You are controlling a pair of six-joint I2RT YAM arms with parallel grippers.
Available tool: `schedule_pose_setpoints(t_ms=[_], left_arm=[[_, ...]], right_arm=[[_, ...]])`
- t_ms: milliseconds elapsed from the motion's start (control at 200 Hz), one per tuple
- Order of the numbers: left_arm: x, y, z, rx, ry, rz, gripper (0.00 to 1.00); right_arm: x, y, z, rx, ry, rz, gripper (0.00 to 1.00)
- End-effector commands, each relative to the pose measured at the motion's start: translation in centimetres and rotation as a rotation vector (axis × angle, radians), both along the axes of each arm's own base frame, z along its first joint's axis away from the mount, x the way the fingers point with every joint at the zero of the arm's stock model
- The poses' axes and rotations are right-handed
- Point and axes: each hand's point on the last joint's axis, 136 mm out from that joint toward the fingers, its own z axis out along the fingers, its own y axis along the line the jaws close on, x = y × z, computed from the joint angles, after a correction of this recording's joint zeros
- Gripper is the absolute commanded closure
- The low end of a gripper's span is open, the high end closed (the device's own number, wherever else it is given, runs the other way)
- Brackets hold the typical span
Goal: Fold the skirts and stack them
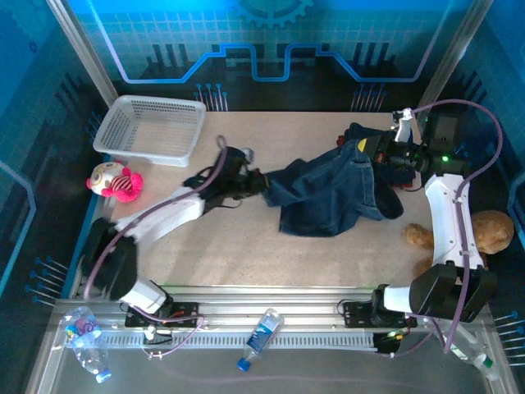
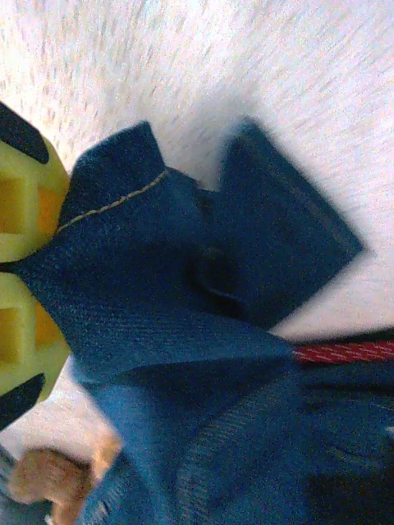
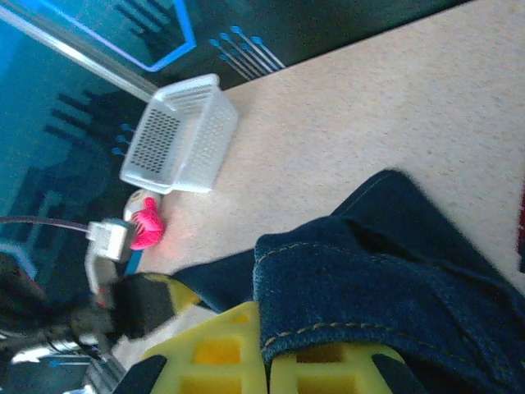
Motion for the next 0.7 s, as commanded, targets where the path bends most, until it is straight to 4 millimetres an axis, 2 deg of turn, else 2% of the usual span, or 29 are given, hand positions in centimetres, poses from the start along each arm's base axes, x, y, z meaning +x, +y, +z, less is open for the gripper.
schedule_pose_setpoints(t_ms=[0, 130, 195, 255, 325, 425, 560, 695], left_arm=[[-1.0, 4.7, 3.8, 0.083, -0.130, 0.073, 1.00], [-2.7, 8.8, 8.5, 0.098, -0.192, 0.129, 1.00], [-3.1, 10.5, 9.5, 0.100, -0.162, 0.165, 1.00], [-3.0, 10.7, 9.5, 0.094, -0.120, 0.147, 1.00], [-2.2, 10.2, 7.8, 0.111, -0.046, 0.093, 1.00], [-0.3, 9.5, 3.6, 0.147, 0.087, 0.042, 1.00], [3.8, 8.9, -0.9, 0.146, 0.172, 0.020, 1.00], [8.3, 7.7, -3.8, 0.162, 0.196, -0.012, 1.00]], right_arm=[[-1.6, 2.9, 3.6, 0.046, -0.140, 0.146, 1.00], [-2.3, 4.8, 4.0, 0.053, -0.178, 0.227, 1.00], [-1.9, 4.8, 3.3, 0.060, -0.158, 0.221, 1.00], [-1.0, 4.4, 1.5, 0.052, -0.111, 0.195, 1.00], [0.3, 3.7, -1.2, 0.045, -0.047, 0.178, 1.00], [2.3, 2.5, -5.8, 0.025, 0.081, 0.126, 1.00], [4.6, 0.8, -11.1, -0.042, 0.220, 0.036, 1.00], [5.9, 0.0, -14.6, -0.097, 0.313, -0.021, 1.00]])
